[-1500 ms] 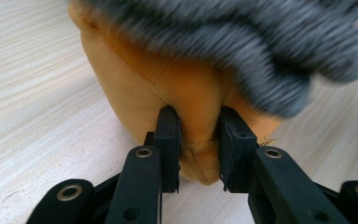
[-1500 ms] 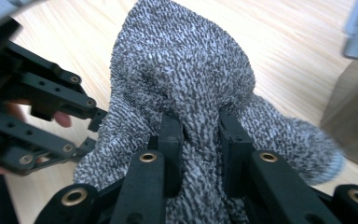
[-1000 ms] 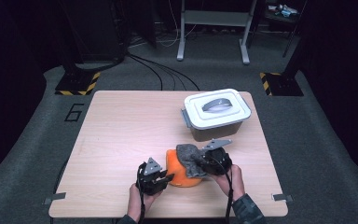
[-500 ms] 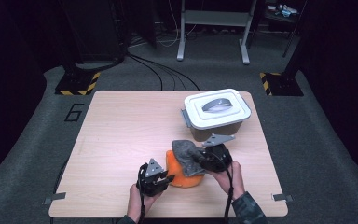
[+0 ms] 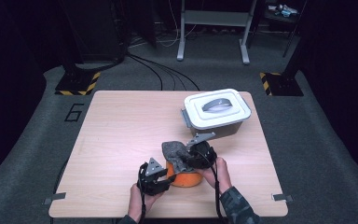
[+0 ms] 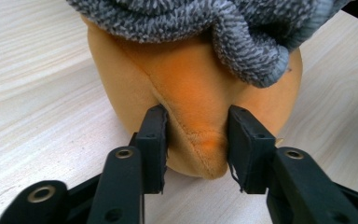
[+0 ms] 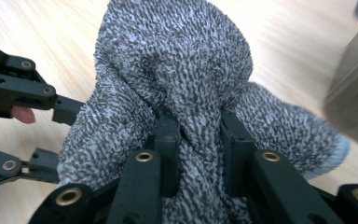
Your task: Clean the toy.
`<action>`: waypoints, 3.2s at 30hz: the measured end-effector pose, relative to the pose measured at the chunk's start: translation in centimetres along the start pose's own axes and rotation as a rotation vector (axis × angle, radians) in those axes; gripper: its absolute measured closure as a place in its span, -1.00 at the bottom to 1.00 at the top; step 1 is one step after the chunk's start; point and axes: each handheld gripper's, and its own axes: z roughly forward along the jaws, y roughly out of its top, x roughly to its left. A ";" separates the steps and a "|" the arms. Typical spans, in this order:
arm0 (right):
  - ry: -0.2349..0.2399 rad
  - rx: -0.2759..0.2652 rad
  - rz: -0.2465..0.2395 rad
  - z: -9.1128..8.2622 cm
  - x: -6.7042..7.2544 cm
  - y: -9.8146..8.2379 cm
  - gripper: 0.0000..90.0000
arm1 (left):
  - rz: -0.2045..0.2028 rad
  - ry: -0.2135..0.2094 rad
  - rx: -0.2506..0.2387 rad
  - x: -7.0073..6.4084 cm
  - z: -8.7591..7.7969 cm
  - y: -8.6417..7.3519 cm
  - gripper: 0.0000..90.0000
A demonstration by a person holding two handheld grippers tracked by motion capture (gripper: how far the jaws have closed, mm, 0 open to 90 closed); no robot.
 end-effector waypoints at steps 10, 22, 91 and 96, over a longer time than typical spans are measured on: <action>-0.022 -0.050 0.027 -0.5 0.7 1.0 -0.39 | 0.025 -0.004 -0.002 -0.2 0.0 0.1 0.56; -0.065 -0.024 0.035 -0.3 -0.2 0.1 0.57 | -0.026 0.005 -0.010 0.2 0.1 -0.2 0.62; -0.145 0.028 0.012 -2.3 -0.3 -2.2 0.58 | -0.055 0.027 -0.023 0.2 0.0 -0.2 0.69; -0.133 0.024 0.046 -1.6 -1.1 -3.3 0.59 | -0.041 0.013 -0.043 0.1 -0.4 -0.2 0.29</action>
